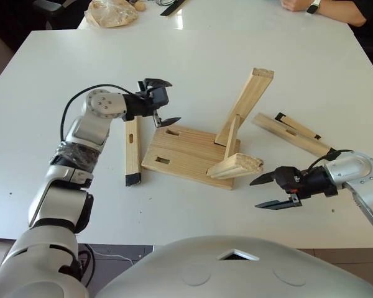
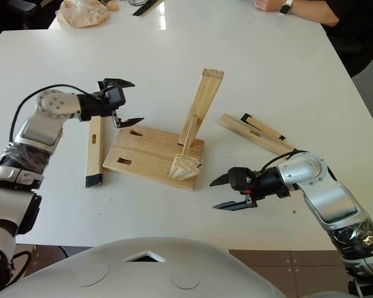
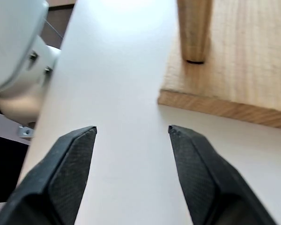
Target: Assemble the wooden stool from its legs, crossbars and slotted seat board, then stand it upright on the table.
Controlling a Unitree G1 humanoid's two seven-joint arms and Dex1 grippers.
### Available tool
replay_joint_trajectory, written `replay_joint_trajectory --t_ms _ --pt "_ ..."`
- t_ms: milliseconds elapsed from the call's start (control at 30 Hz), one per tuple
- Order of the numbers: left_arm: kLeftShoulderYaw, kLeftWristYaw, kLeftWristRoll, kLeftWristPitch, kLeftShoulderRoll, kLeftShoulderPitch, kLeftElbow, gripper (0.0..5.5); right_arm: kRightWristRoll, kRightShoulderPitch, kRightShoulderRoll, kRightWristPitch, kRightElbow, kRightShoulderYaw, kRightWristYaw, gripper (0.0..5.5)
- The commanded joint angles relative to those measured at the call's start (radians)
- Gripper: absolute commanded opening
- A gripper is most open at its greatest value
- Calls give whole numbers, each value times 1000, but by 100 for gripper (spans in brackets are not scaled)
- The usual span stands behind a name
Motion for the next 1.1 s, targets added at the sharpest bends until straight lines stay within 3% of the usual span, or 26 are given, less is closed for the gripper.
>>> replay_joint_trajectory --t_ms 33,233,433,733,1100 --pt "-37 39 68 -148 -51 -31 155 539 -1 -6 0 22 -32 41 3 282" --pt "-50 92 117 -286 -58 20 297 539 -35 -37 27 38 -32 108 -23 282" --pt "-39 22 77 -303 8 98 255 539 -138 -95 155 44 61 167 -180 282" --pt "19 4 -105 -77 75 480 -154 539 -216 -219 273 19 252 73 -412 282" --pt "61 79 -147 112 40 503 -314 539 -274 -361 404 -58 415 39 -555 282"
